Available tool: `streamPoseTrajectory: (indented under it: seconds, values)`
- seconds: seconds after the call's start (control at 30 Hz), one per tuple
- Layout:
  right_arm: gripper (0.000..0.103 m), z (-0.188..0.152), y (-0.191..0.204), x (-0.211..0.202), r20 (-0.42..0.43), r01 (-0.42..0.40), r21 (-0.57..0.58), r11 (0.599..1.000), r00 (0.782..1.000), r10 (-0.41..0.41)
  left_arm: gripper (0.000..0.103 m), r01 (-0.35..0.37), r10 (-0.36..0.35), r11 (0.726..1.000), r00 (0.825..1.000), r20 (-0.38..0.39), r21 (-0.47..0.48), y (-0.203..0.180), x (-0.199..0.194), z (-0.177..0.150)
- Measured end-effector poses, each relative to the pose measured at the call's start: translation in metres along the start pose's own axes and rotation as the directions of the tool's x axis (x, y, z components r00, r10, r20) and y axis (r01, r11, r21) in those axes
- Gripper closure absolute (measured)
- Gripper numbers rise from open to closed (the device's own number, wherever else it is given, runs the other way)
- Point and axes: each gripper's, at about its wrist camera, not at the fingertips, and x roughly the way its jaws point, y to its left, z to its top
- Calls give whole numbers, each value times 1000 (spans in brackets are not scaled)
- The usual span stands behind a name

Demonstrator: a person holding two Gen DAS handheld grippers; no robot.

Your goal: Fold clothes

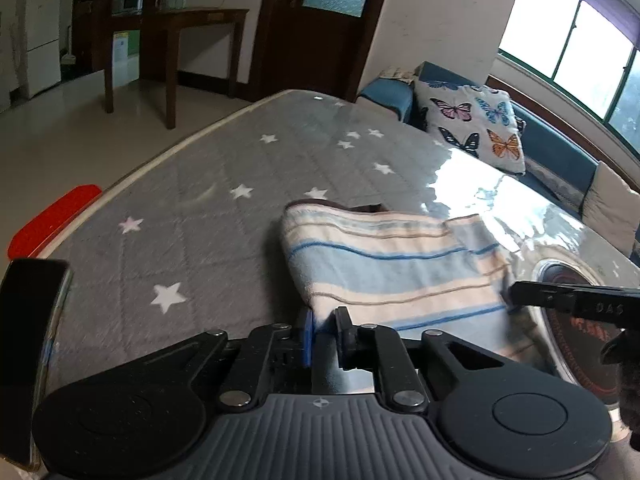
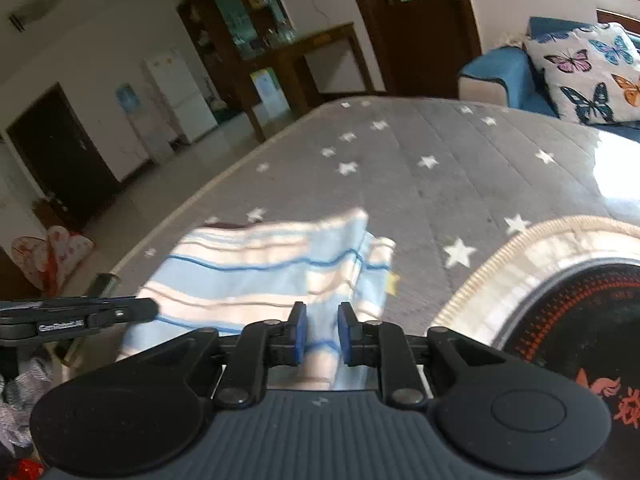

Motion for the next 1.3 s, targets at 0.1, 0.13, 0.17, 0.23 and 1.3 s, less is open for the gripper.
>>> streamPoseTrajectory:
  seconds: [0.1, 0.13, 0.17, 0.23, 1.3]
  values:
    - [85, 3, 1, -9, 28, 19, -38, 999, 999, -18, 80, -18, 18, 1000, 1000, 24, 9, 1, -3, 5]
    - [85, 5, 3, -11, 35, 19, -45, 999, 999, -17, 80, -16, 15, 1000, 999, 34, 9, 1, -4, 9]
    - [85, 11, 6, -9, 44, 9, -57, 998, 999, -6, 80, -12, 11, 1000, 999, 41, 11, -3, -2, 13]
    - [85, 20, 11, -4, 52, -2, -72, 997, 999, 6, 80, -4, 2, 1000, 998, 57, 26, -9, 1, 21]
    - [60, 21, 36, 12, -18, 37, -223, 974, 999, -42, 43, -28, 27, 998, 999, 16, 53, -13, 25, 24]
